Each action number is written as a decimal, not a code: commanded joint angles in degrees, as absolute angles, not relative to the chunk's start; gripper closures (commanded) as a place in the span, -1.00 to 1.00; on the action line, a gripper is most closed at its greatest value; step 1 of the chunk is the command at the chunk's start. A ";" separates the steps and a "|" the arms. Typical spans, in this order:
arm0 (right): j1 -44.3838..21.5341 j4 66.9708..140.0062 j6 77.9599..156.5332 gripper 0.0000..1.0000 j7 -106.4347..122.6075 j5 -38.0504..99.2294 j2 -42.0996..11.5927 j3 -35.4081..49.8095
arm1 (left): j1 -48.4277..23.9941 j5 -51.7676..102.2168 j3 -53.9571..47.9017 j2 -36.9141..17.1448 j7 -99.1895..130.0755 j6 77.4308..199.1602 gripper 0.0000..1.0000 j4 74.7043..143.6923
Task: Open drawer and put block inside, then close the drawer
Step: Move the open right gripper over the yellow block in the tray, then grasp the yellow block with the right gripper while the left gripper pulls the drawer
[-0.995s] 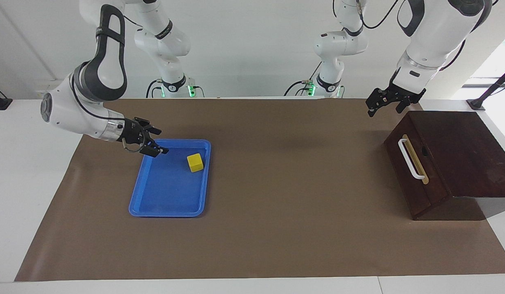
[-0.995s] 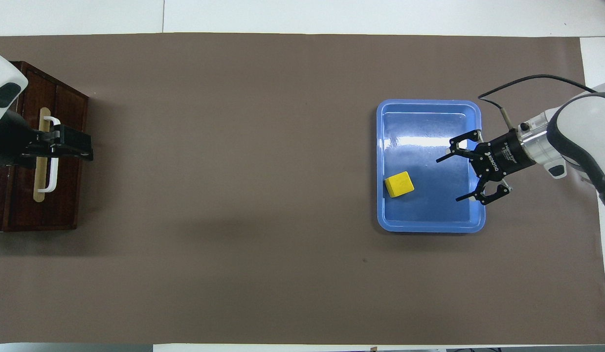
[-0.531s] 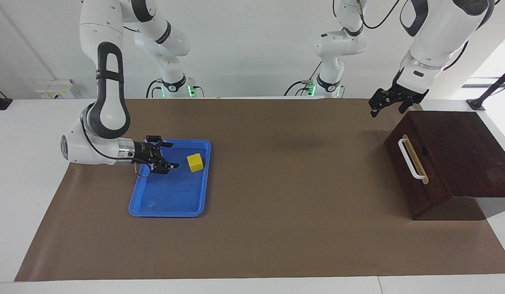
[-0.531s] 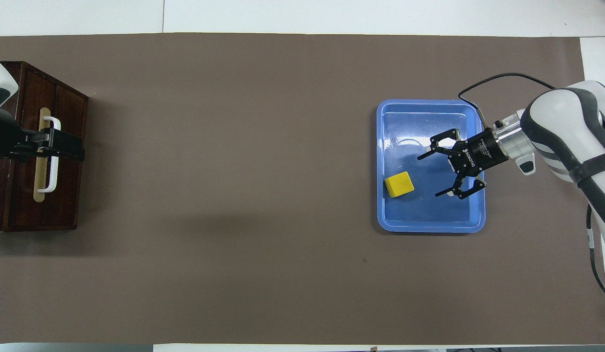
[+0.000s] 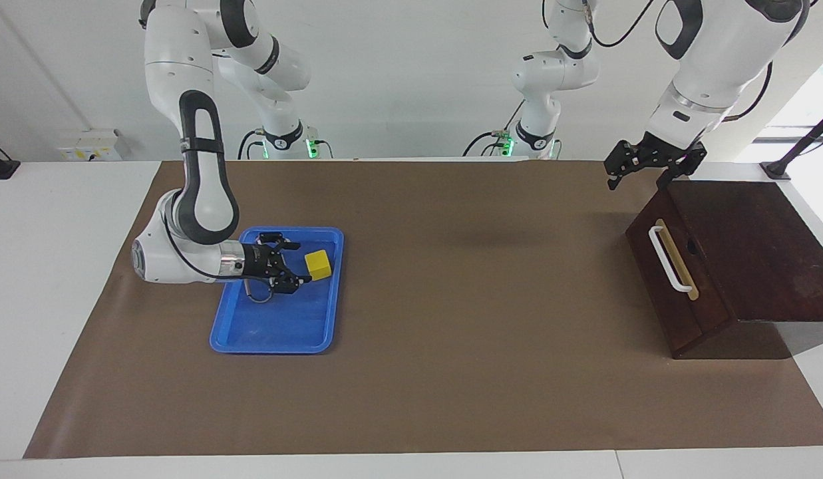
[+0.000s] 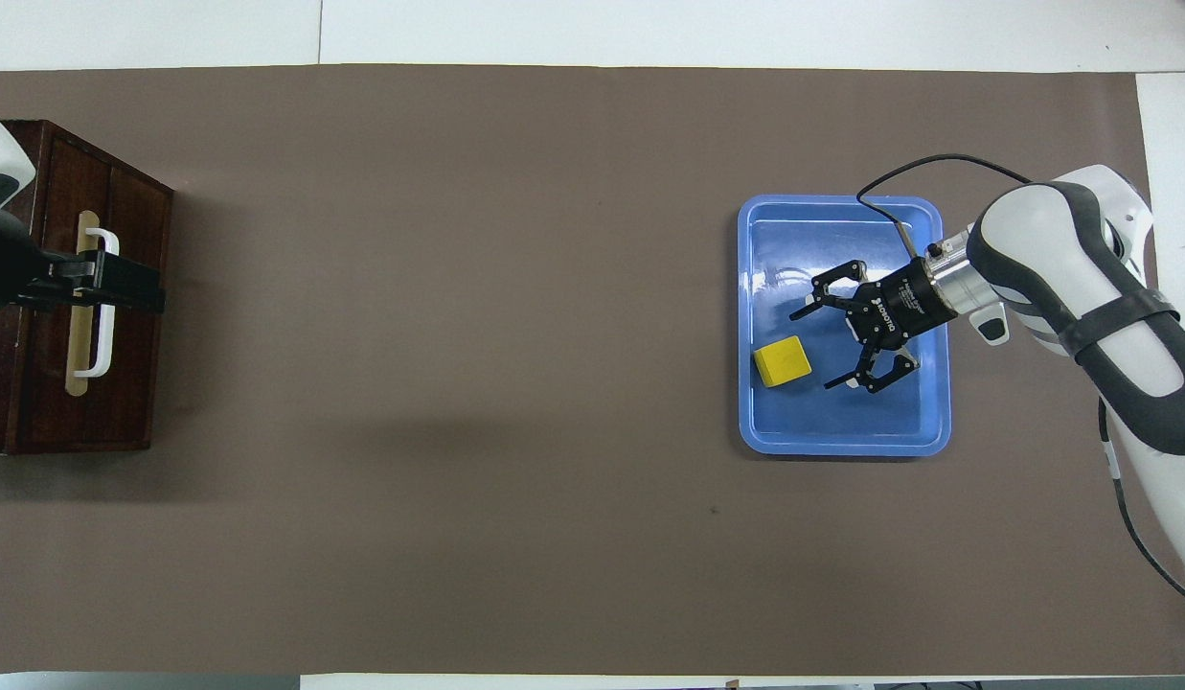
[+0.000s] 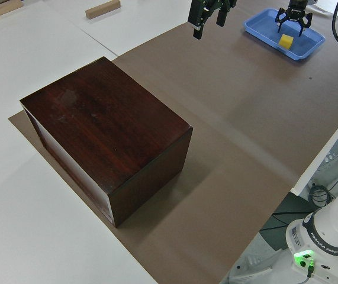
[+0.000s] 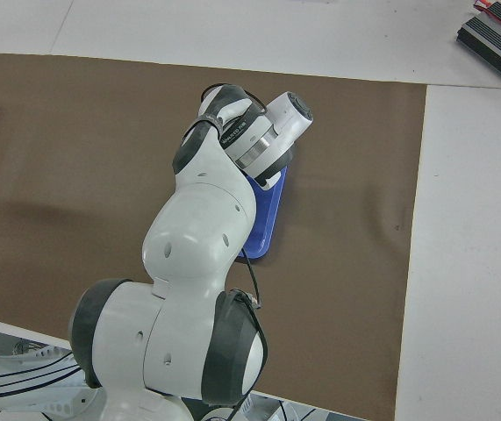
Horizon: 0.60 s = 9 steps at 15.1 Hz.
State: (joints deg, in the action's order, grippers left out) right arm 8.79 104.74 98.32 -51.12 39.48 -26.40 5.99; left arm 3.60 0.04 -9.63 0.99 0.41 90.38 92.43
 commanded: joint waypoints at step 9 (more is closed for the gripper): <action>7.47 107.93 102.65 -1.00 -50.01 40.61 -25.75 6.15 | 0.44 -12.10 -10.37 1.85 0.70 105.08 -1.00 104.75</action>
State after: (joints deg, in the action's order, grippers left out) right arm 7.14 106.63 101.49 -51.12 39.48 -26.41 5.98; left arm 2.04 -6.85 -10.72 1.35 0.25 98.73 98.67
